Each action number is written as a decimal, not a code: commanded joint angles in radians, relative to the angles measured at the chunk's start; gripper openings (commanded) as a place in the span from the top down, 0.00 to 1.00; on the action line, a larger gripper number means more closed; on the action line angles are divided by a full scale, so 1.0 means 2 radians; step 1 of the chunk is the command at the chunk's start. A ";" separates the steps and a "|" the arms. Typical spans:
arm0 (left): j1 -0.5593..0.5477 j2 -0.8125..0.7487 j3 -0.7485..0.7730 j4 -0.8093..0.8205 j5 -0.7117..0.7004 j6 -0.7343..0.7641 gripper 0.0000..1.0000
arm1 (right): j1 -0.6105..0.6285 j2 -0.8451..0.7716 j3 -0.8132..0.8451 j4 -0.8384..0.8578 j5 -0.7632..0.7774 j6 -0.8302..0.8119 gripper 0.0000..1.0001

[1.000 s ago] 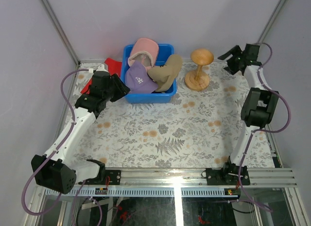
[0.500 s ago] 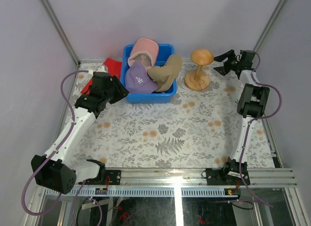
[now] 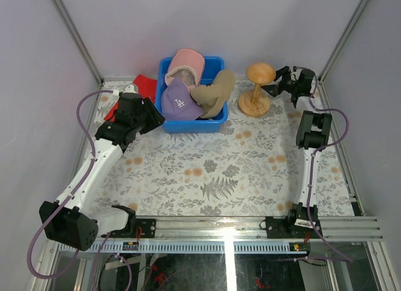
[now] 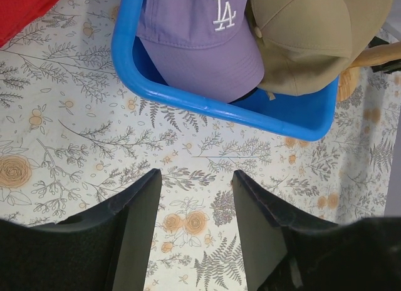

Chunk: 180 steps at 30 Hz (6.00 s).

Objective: Stack the hats

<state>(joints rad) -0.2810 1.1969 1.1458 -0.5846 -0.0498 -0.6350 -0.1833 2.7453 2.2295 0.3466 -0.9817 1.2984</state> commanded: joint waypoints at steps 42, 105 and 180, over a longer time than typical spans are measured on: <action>0.032 0.158 0.000 0.093 -0.027 -0.121 0.36 | 0.071 -0.409 -0.488 -0.140 -0.026 -0.285 0.27; 0.133 0.252 0.143 0.111 0.045 0.017 0.33 | 0.080 -0.356 -0.437 -0.180 0.039 -0.281 0.30; -0.044 0.285 0.006 0.334 0.119 -0.240 1.00 | 0.184 -0.561 -0.516 -0.275 0.292 -0.372 0.59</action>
<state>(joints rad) -0.3363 1.7077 1.0641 -0.0467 0.2077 -1.0557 0.1814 1.7039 1.1625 -0.1295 -0.4938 0.6079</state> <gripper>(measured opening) 0.000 0.398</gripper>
